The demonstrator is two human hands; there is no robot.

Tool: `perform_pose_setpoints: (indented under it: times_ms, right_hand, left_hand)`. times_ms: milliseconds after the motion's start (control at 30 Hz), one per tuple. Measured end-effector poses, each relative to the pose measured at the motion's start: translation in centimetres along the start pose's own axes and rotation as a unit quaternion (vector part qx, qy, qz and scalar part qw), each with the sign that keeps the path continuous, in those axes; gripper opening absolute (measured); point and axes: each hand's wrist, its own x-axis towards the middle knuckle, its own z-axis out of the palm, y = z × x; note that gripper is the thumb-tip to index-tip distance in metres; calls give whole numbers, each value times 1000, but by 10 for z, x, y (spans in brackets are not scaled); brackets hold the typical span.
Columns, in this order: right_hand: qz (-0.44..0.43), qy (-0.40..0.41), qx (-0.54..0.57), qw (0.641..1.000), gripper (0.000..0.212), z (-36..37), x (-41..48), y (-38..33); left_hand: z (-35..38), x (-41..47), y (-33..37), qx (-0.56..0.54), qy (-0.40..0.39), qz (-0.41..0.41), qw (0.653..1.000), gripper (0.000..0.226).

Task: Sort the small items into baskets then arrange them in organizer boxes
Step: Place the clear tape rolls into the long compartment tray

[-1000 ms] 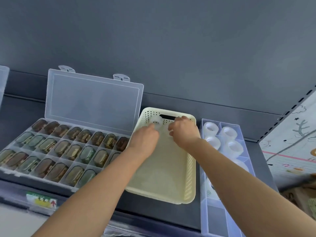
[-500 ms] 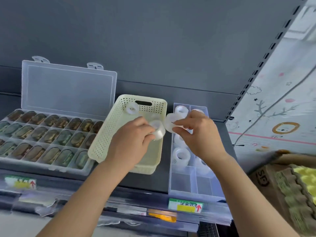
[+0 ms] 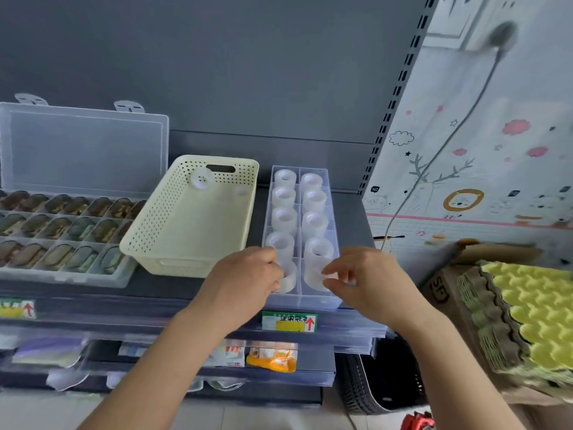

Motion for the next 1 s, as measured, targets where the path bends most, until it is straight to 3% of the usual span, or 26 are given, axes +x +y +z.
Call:
perform_pose_setpoints:
  times_ms: [333,500,767,1000]
  right_hand:
    - [83,-116,-57,988,18,12,16,-5]
    - [80,-190,-95,974,24,14,26,-5]
    - [75,-176,-98,977,14,15,36,-2]
    - [-2,-73,-52,996,17,11,65,-17]
  left_hand:
    - [10,18,-4,69,-118,14,990,21]
    - [10,21,-7,92,-158,27,983,23]
    - [8,26,-4,47,-152,-20,987,22]
    - [-19,29,-26,39,-51,-44,997,25]
